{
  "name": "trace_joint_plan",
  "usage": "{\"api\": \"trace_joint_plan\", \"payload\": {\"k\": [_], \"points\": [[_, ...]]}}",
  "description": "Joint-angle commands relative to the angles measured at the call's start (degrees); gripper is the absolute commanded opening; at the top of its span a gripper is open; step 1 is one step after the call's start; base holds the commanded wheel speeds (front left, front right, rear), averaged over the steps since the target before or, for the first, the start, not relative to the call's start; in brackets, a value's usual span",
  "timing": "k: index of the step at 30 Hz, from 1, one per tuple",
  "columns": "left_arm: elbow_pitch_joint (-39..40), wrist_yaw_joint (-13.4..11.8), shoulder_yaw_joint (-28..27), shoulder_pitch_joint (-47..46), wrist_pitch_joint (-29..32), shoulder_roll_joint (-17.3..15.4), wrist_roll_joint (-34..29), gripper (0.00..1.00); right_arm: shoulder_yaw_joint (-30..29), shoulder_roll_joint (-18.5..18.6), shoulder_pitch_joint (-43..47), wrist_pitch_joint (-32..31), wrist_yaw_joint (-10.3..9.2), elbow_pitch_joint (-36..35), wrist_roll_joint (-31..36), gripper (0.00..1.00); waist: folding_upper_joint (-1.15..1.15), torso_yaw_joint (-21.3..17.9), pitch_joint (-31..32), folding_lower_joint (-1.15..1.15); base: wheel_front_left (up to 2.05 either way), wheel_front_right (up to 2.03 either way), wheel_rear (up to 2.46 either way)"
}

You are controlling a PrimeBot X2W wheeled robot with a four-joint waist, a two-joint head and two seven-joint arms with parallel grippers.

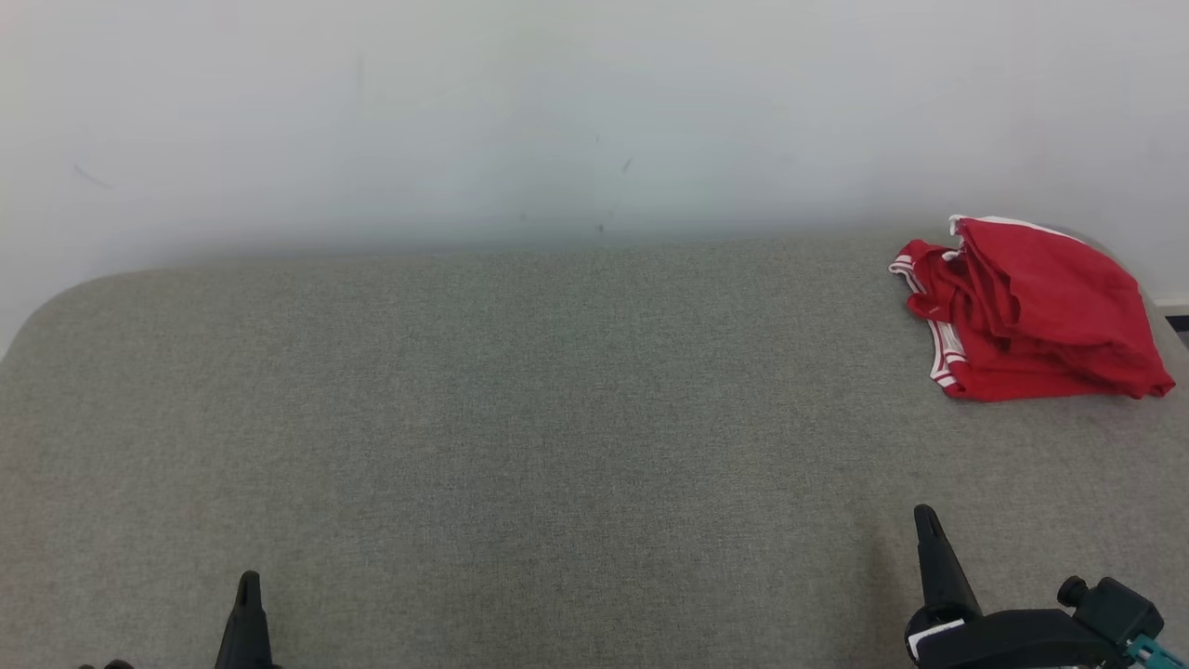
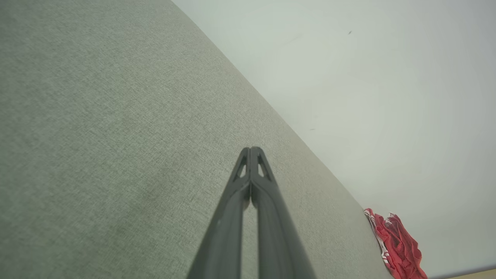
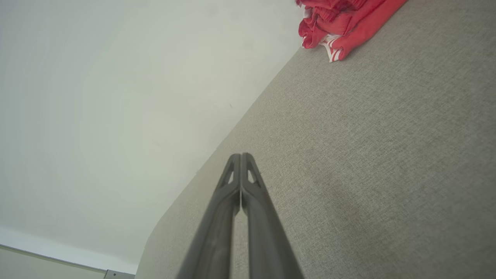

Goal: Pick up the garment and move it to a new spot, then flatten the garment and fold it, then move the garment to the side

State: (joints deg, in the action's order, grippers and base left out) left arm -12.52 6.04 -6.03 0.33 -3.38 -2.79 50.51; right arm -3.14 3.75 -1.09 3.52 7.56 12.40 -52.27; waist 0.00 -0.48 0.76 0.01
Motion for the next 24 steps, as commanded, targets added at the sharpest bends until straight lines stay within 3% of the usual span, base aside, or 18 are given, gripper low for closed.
{"api": "trace_joint_plan", "payload": {"k": [1, 24], "points": [[0.4, 0.2, -0.2, -1.5, 0.5, -0.2, 2.5, 0.0, -0.3, -0.2, -1.2, -0.4, -0.06, -0.4, -2.4, 0.0, 0.0, 0.0, 0.0, -0.01, 0.0, 0.0, 0.0], [-0.3, 0.7, -0.4, -3.5, 4.0, -0.2, 16.9, 0.0, -1.4, -0.4, -2.8, -4.0, -0.08, 0.3, -16.3, 0.0, 0.0, 0.2, -0.3, -0.01, 0.0, 0.0, 0.0]]}}
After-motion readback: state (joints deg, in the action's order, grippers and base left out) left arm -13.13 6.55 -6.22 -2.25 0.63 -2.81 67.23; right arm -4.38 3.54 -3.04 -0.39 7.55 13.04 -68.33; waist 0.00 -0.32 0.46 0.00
